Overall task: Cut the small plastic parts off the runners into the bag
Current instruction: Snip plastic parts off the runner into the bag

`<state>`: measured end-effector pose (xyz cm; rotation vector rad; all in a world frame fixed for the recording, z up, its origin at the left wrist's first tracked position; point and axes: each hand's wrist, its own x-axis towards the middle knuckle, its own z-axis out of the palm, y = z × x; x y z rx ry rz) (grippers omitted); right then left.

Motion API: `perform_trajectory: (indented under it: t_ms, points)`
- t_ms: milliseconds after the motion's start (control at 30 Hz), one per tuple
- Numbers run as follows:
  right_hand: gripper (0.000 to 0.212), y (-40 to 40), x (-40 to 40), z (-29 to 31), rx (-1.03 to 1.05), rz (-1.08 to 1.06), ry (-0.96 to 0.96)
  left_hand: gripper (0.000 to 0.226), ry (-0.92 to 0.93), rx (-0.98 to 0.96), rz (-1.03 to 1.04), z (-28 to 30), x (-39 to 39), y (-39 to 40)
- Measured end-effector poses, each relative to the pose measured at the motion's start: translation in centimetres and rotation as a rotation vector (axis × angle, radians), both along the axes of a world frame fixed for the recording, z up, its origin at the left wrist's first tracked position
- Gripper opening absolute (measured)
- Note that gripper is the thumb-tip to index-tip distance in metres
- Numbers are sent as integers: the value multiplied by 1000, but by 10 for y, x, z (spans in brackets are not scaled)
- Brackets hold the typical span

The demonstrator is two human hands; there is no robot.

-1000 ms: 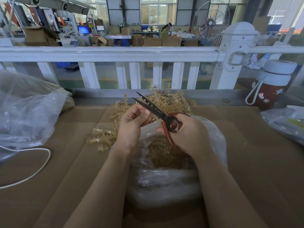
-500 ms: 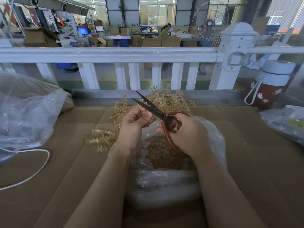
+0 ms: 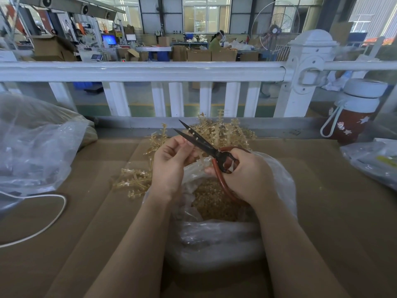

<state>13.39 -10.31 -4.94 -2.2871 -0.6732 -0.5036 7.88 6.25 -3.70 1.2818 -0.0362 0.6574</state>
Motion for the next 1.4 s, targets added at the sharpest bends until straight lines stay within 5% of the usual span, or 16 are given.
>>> perform_trajectory:
  t_ms: [567,1400]
  points:
    - [51,0,-2,1,6,-8,-17,6,-9,52,-76,-1,-2,-4]
    - [51,1,-4,3,16,16,-74,11,19,99,91,3,0,-4]
